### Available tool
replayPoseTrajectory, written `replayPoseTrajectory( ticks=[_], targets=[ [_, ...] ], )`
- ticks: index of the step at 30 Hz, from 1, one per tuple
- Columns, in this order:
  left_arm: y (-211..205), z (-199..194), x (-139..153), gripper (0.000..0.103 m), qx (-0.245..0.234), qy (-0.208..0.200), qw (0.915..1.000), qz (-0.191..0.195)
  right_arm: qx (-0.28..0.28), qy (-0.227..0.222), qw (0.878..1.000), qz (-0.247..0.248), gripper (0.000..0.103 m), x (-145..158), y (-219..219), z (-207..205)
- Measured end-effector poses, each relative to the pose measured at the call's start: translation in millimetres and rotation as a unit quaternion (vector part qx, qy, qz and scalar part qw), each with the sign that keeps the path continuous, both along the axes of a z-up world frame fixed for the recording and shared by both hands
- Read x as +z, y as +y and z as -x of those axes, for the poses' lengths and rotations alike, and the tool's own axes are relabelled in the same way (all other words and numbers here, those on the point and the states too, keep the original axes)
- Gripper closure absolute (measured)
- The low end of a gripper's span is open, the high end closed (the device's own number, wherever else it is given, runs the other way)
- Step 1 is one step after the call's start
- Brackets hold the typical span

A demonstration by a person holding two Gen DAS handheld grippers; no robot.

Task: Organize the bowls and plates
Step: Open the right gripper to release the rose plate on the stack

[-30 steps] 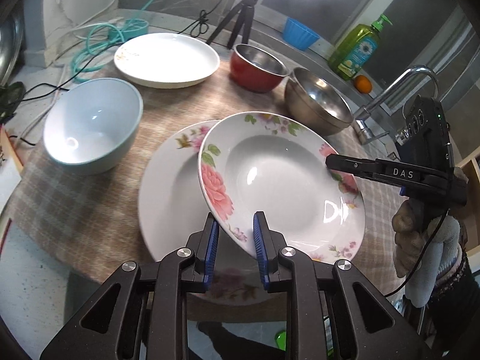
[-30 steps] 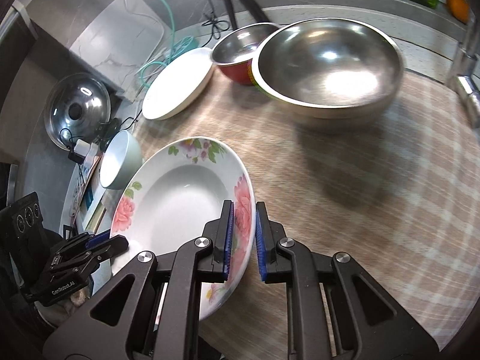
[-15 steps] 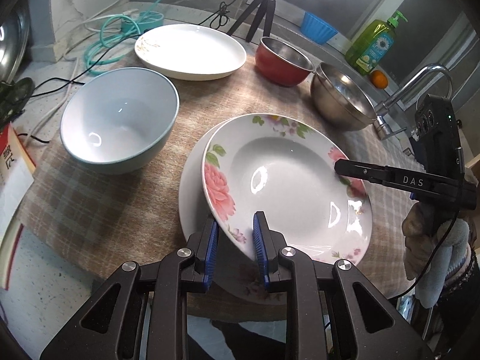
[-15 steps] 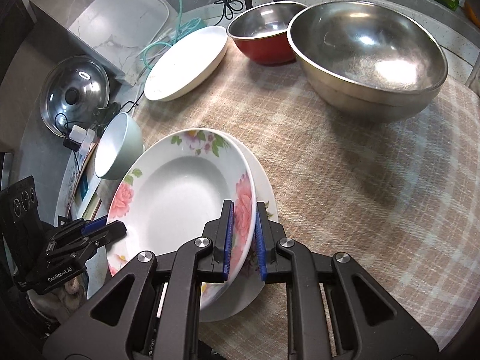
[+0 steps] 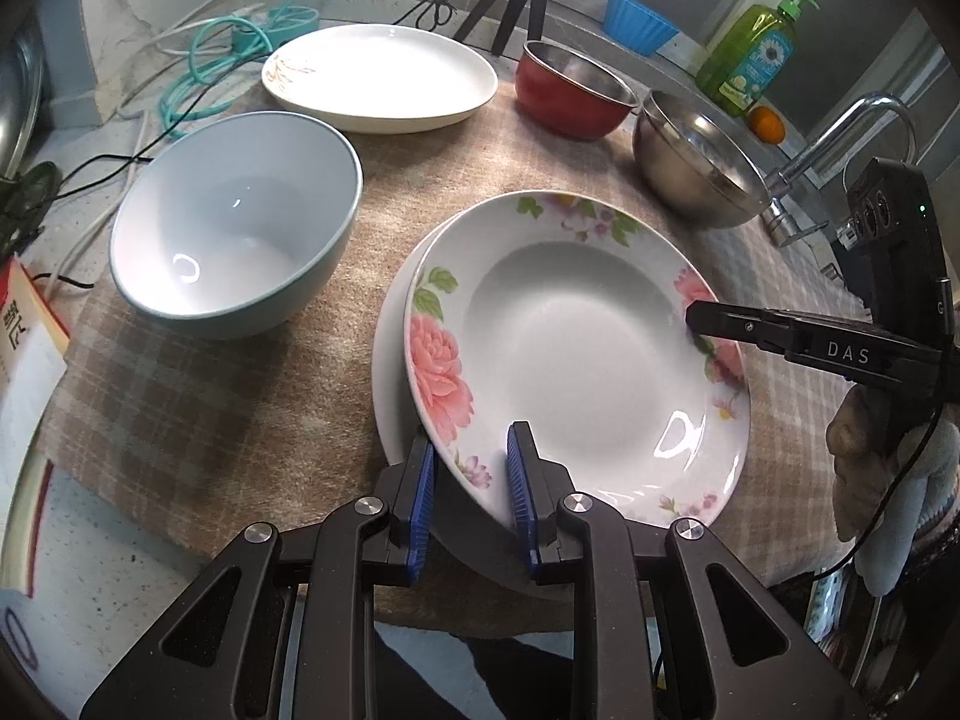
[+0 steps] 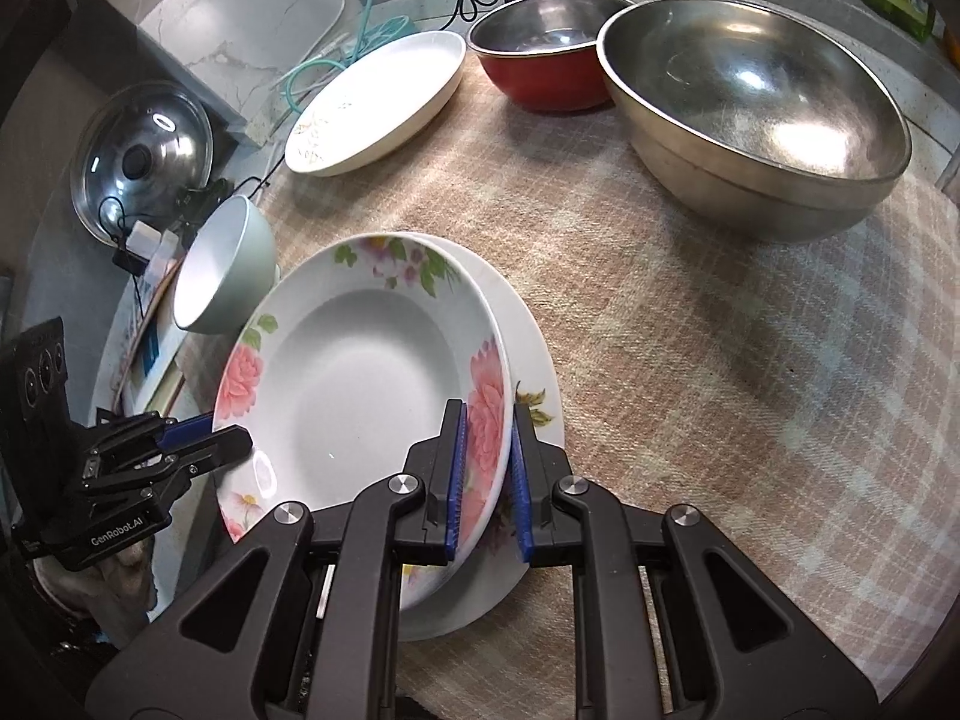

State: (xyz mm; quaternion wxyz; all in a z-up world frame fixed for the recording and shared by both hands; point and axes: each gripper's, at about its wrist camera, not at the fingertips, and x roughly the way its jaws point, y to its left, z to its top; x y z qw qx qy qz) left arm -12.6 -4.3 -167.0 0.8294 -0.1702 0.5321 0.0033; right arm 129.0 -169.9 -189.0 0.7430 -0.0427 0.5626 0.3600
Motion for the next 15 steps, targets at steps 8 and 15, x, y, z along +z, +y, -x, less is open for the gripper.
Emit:
replayPoseTrajectory(
  ticks=[8,15],
  targets=[
    [-4.4,0.0,1.2,0.08,-0.014,0.008,0.9997,-0.017,0.017,-0.018,0.999,0.031,0.085,1.6,6.1,5.9],
    [-16.5,-2.7,1.8,0.076,-0.041,0.021,0.9971,-0.061,0.025,-0.043,0.997,0.058,0.079,4.2,11.5,13.5]
  ],
)
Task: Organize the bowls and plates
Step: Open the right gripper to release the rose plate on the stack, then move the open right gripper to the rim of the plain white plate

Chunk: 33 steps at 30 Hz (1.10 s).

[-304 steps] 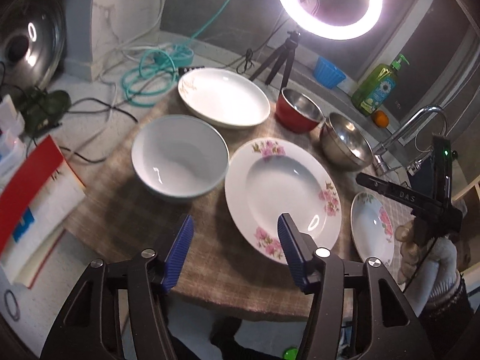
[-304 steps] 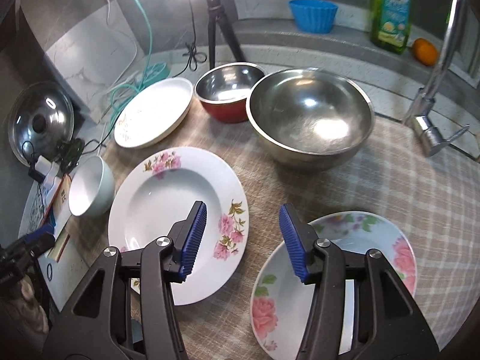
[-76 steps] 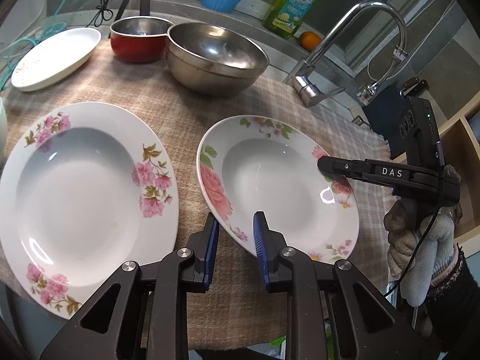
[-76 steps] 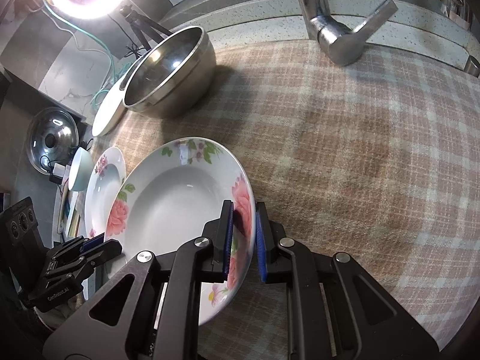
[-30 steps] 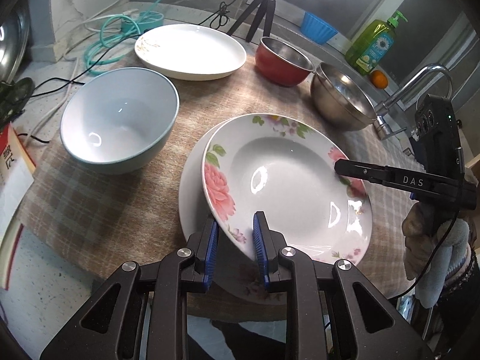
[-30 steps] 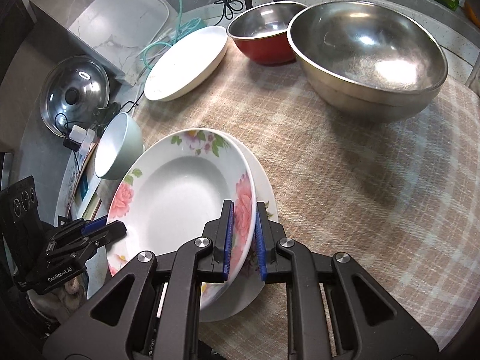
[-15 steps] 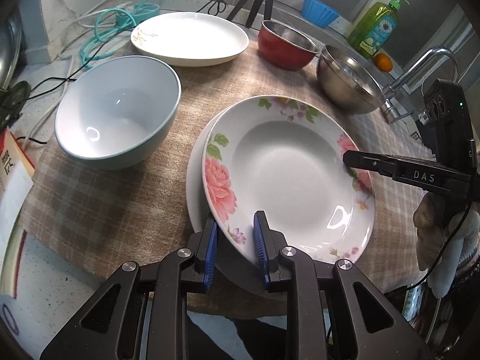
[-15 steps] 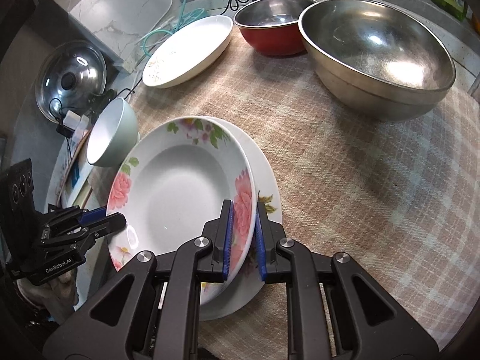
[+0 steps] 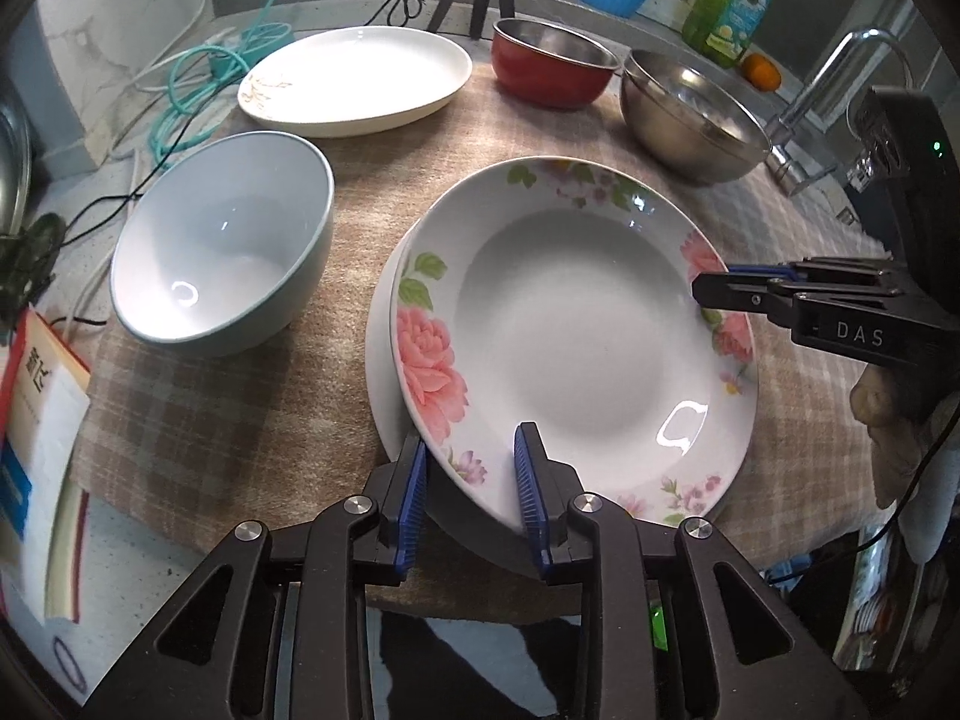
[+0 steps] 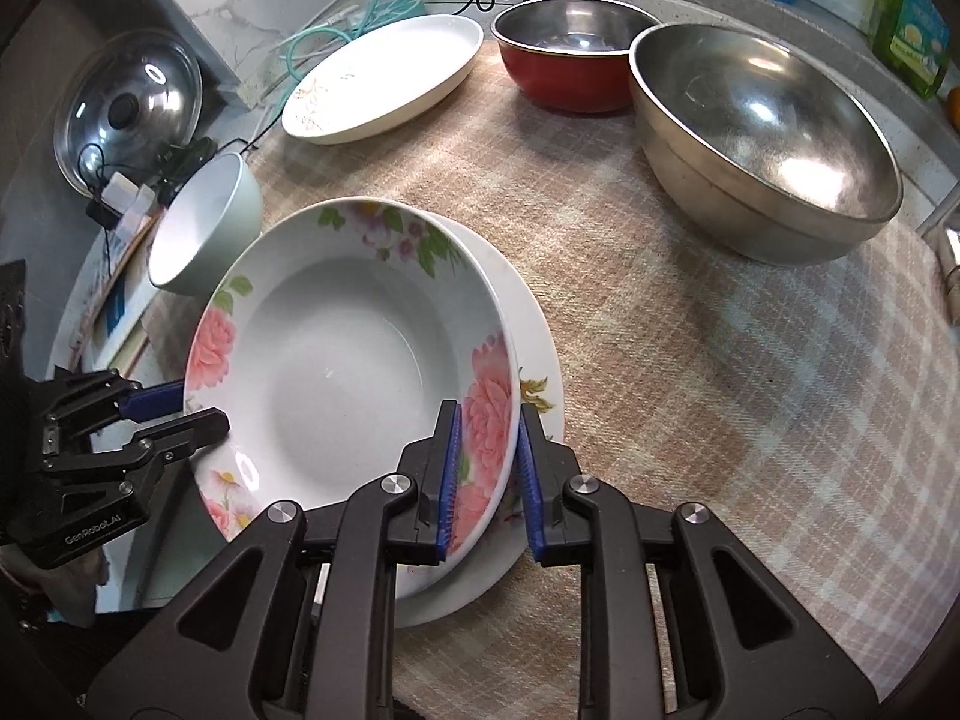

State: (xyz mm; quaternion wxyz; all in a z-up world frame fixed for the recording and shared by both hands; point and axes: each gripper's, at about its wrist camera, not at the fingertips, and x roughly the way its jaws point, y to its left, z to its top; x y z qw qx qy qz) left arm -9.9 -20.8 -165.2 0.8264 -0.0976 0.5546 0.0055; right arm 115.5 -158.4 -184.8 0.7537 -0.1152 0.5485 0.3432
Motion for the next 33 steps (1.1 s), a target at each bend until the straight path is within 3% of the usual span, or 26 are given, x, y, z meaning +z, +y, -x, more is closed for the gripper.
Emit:
replayPoseTrajectory(
  ticks=[8,14,17,23,27,33],
  targets=[
    [-8.2,-0.7,0.7,0.072,-0.015,0.003,0.999,-0.041,0.007,-0.023,1.0,0.017,0.074,1.3,3.2,7.5],
    [-19.6,-2.1,1.3,0.069,-0.038,-0.005,0.9947,-0.095,0.008,-0.03,0.999,0.02,0.058,2.1,5.2,11.8],
    [-15.9,-2.1,3.1,0.069,-0.034,-0.007,0.9956,-0.087,0.001,-0.034,0.999,0.022,0.051,3.8,2.9,12.0],
    [-5.4,0.0,17.6,0.069,-0.031,-0.022,0.9975,-0.06,-0.029,-0.024,0.999,0.007,0.049,8.8,-8.6,6.4],
    [8.7,-3.5,33.8,0.068,-0.027,-0.042,0.9986,-0.018,-0.051,-0.022,0.998,-0.025,0.035,22.8,-17.0,2.7],
    [39.4,-21.8,58.2,0.065,-0.02,-0.068,0.9974,0.006,-0.075,-0.012,0.994,-0.08,0.027,51.8,-16.8,-6.3]
  ],
)
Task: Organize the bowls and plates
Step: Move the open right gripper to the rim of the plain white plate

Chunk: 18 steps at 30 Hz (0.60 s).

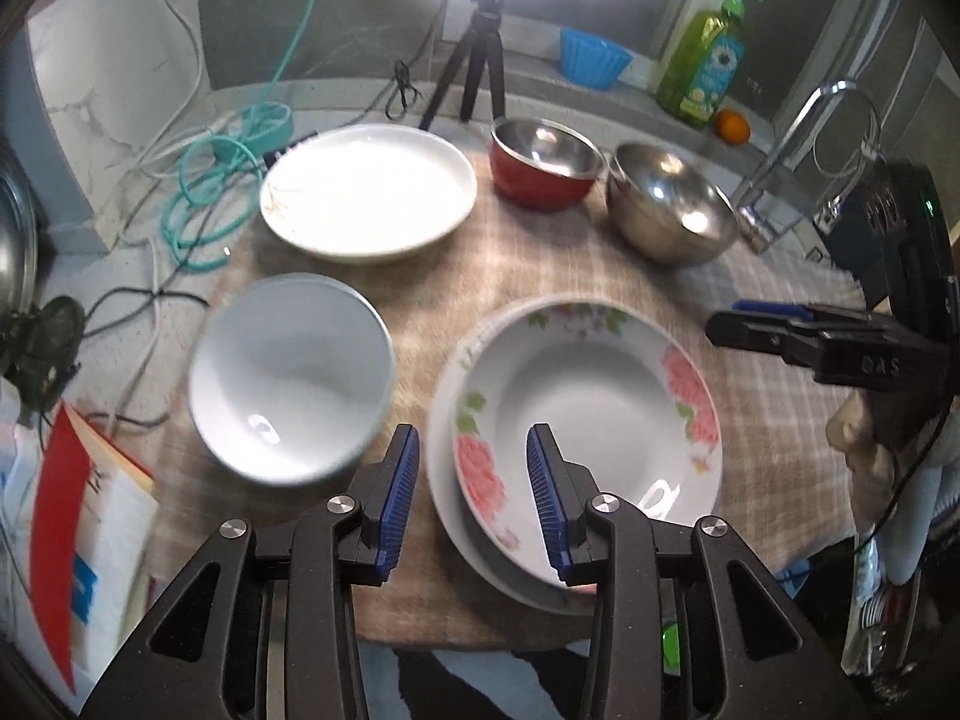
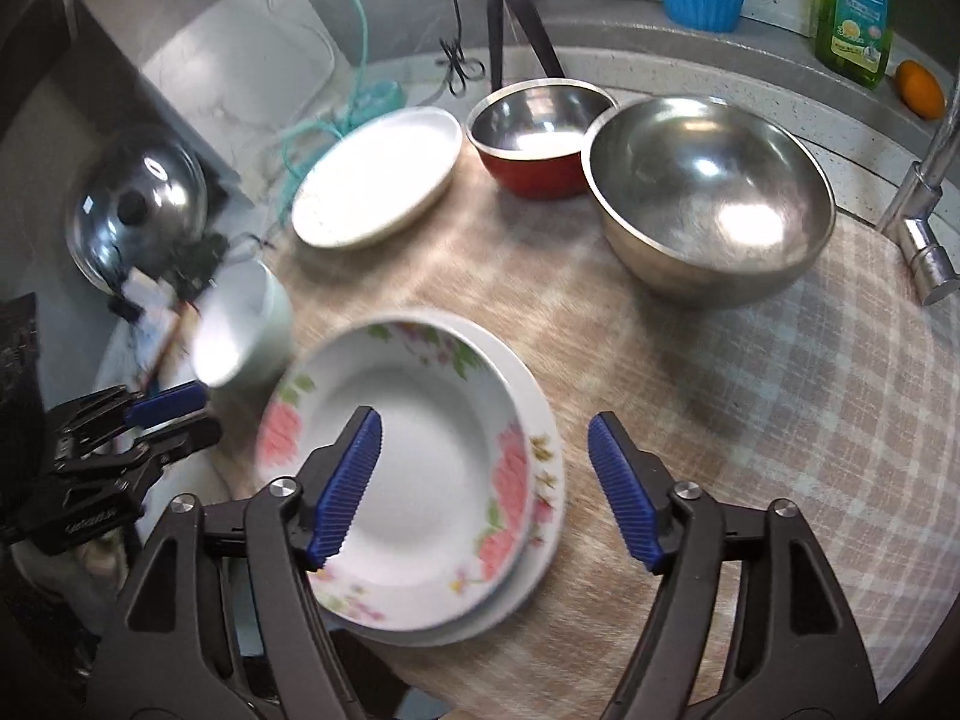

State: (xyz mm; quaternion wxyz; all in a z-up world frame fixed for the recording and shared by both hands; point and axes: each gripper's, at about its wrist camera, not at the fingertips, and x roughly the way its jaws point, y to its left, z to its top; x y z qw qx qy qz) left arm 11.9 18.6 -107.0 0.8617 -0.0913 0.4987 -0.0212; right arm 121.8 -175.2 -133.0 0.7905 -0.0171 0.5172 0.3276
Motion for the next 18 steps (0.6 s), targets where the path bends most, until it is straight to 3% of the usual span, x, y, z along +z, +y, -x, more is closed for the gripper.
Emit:
replayPoseTrajectory(
  ticks=[4,8,11,18],
  targets=[
    [36.1,-19.6,15.4,0.064,0.016,-0.018,0.9994,0.025,-0.006,0.002,1.0,-0.023,0.027,14.5,13.3,-1.4],
    [71.0,-39.6,23.4,0.064,0.03,-0.031,0.9987,0.027,-0.017,0.011,0.998,-0.053,0.027,22.1,30.9,-3.0],
    [95.5,-57.1,23.5,0.064,0.031,-0.028,0.9982,0.042,-0.031,0.02,0.997,-0.073,0.027,23.2,43.2,-6.3],
    [135.8,-104.0,15.8,0.064,0.018,-0.017,0.999,0.038,-0.07,0.049,0.991,-0.104,0.027,15.1,74.1,-24.4]
  ],
)
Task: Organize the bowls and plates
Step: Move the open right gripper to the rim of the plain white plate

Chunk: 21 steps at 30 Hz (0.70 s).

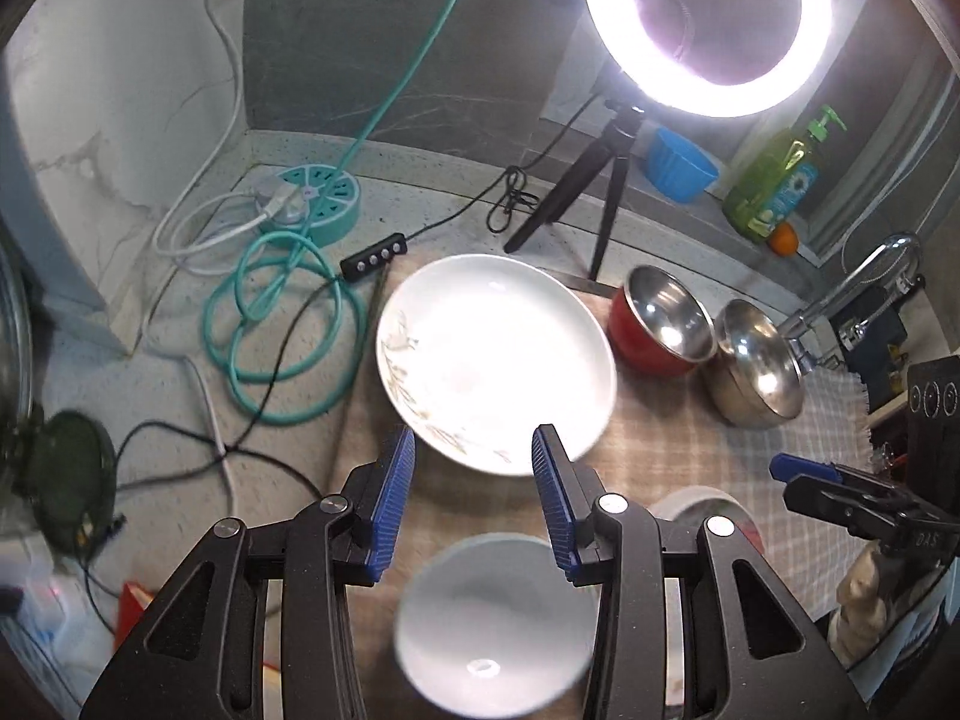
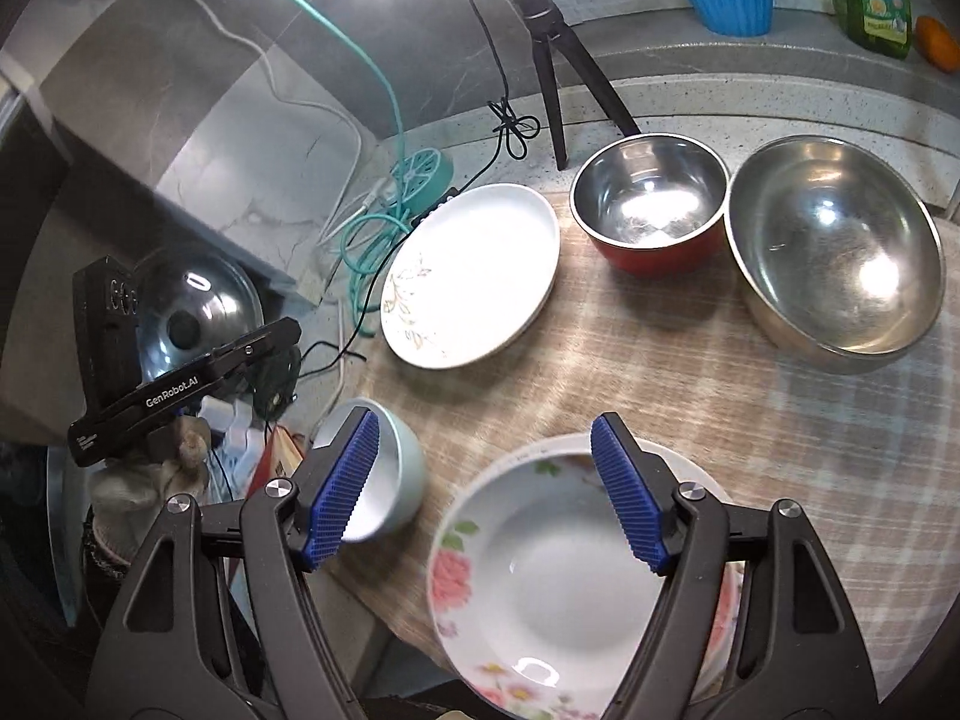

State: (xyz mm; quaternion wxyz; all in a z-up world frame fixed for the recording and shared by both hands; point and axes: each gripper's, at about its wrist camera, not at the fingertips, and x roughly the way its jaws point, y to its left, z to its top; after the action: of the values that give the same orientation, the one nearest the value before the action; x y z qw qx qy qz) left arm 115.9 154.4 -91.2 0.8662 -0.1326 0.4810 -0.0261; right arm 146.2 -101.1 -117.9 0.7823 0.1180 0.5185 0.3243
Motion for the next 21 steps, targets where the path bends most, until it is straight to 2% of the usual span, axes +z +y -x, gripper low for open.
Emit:
replayPoseTrajectory(
  ticks=[7,13,16,18,21],
  targets=[
    [33.9,-53.6,-23.2,0.064,-0.024,0.036,0.999,0.016,-0.053,0.07,0.996,-0.019,0.029,-27.3,16.2,-32.6],
    [49.1,-97.2,-46.6,0.064,-0.033,0.061,0.9974,0.021,-0.088,0.108,0.99,-0.018,0.041,-53.4,28.1,-53.8],
    [50.8,-115.1,-57.9,0.064,-0.039,0.073,0.9962,0.026,-0.091,0.111,0.99,-0.01,0.048,-59.8,37.1,-61.9],
    [50.7,-124.8,-64.6,0.064,-0.042,0.079,0.9957,0.022,-0.09,0.111,0.99,-0.003,0.057,-61.7,42.9,-67.6],
    [53.7,-136.0,-73.4,0.064,-0.041,0.089,0.995,0.022,-0.09,0.117,0.989,0.007,0.062,-65.9,49.6,-76.8]
  ],
)
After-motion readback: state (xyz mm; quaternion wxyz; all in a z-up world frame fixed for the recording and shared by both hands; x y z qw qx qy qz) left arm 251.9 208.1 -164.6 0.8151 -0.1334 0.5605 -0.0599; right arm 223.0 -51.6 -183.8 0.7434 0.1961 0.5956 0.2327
